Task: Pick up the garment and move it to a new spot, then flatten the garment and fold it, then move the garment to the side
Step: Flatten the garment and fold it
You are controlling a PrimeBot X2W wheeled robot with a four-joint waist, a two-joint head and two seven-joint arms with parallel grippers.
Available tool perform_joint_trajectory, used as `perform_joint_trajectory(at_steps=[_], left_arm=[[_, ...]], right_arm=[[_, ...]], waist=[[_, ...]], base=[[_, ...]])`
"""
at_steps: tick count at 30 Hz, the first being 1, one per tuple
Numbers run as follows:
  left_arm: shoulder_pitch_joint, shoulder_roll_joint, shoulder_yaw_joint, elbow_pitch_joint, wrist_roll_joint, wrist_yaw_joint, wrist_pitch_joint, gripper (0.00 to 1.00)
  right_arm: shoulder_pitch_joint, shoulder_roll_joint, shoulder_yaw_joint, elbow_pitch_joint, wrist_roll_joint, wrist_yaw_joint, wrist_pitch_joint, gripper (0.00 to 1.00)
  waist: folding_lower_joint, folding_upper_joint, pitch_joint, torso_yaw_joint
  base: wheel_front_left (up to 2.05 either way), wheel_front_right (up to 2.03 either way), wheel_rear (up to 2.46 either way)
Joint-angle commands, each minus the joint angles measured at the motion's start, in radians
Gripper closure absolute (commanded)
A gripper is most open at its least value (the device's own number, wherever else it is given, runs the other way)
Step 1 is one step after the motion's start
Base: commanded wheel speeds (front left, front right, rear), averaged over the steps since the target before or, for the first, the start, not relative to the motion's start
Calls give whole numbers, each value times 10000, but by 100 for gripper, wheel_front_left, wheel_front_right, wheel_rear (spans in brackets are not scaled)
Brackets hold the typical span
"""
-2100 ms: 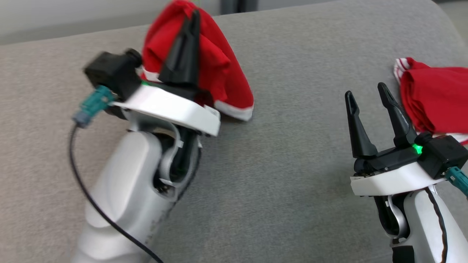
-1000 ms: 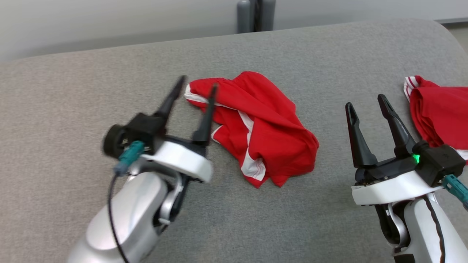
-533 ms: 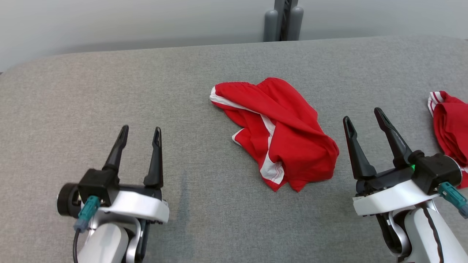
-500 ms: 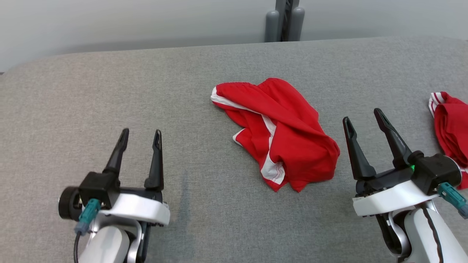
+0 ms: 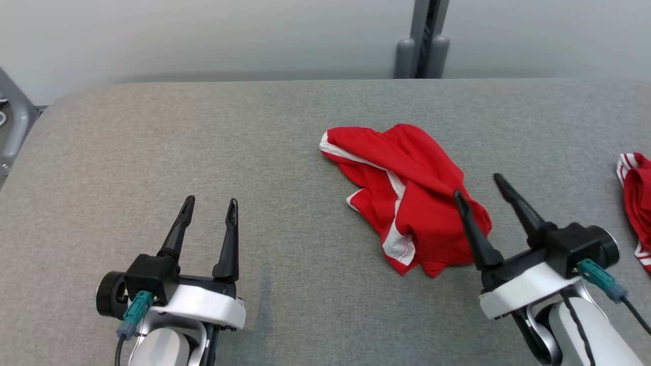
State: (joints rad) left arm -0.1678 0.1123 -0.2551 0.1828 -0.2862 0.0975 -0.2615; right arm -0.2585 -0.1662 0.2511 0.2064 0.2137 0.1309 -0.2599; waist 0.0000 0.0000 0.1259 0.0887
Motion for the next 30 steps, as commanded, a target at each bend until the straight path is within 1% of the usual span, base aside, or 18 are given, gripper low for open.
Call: perform_joint_trajectory(at_steps=[1, 6, 8, 9, 10, 13, 15, 19, 24, 30], left_arm=[[112, -27, 98, 58, 104, -98, -29, 0], [133, -300, 209, 164, 376, -359, -29, 0], [104, -416, 254, 195, 419, -444, -28, 0], [64, -465, 233, 224, 444, -458, -29, 0], [-89, -507, 115, 340, 525, -532, -29, 0], [-278, -563, -177, 445, 606, -556, -29, 0], [-411, -593, -385, 487, 526, -502, -29, 0], [-631, -591, -884, 475, 133, -318, -30, 0], [-784, -595, -1260, 492, -159, -84, -30, 0], [-897, -598, -1381, 518, -317, 15, -30, 0]], right_arm=[[-198, -208, 220, 132, 26, -5, 54, 0], [-1031, -813, 992, 834, 268, -6, 557, 0], [-1599, -1140, 1374, 1209, 5, -6, 935, 0], [-1863, -1153, 1469, 1431, -6, -6, 1110, 0], [-2432, -1265, 1817, 1803, -155, -5, 1440, 0], [-3192, -1416, 2234, 2470, 2, -6, 1949, 0], [-3701, -1602, 2635, 2861, 117, -6, 2453, 0], [-4566, -1835, 2941, 3492, 388, -6, 3044, 0], [-5352, -2072, 3410, 4139, 629, -6, 3390, 0], [-5828, -2064, 4082, 4639, 1032, -6, 3730, 0]], waist=[[0, 0, -53, 146], [0, 0, 84, 608], [0, 0, 257, 777], [0, 0, 357, 885], [0, 0, 549, 1172], [0, 0, 783, 1551], [0, 0, 969, 1783], [0, 0, 1315, 2188], [0, 0, 1640, 2592], [0, 0, 1762, 2830]], base=[[0, 0, 0], [0, 0, 0], [0, 0, 0], [0, 0, 0], [0, 0, 0], [0, 0, 0], [0, 0, 0], [0, 0, 0], [0, 0, 0], [0, 0, 0]])
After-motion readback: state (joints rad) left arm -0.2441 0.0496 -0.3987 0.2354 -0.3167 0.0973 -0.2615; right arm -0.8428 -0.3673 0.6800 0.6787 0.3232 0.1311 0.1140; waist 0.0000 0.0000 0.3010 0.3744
